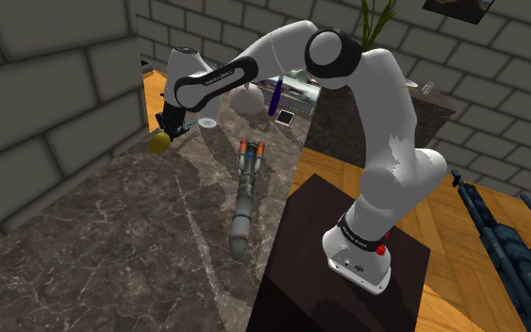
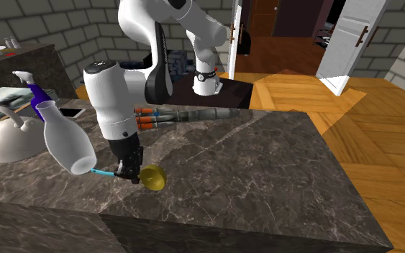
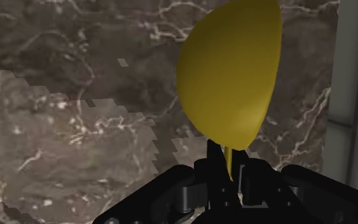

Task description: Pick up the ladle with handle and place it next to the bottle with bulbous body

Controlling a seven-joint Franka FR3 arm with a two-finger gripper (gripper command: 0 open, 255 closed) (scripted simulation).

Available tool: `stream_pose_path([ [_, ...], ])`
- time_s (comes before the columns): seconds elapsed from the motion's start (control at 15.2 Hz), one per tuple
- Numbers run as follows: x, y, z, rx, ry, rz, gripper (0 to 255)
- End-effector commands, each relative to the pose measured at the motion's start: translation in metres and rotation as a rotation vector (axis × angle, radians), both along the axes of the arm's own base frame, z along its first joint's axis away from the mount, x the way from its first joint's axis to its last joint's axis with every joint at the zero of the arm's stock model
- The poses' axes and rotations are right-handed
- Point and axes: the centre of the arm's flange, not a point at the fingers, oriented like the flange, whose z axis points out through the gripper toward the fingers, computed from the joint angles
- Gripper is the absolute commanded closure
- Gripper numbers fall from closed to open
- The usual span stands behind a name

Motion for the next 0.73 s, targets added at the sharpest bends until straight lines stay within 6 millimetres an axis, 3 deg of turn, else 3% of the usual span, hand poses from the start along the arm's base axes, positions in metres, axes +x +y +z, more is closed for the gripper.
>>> stream_pose_path([
  [0.0, -0.001, 0.002, -0.002, 0.001, 0.005, 0.003, 255],
  [0.07, 0.000, 0.002, -0.002, 0.001, 0.005, 0.003, 0],
  [0.4, -0.001, 0.002, -0.002, 0.001, 0.005, 0.003, 0],
  [0.66, -0.007, -0.004, 0.047, 0.001, 0.005, 0.003, 0],
])
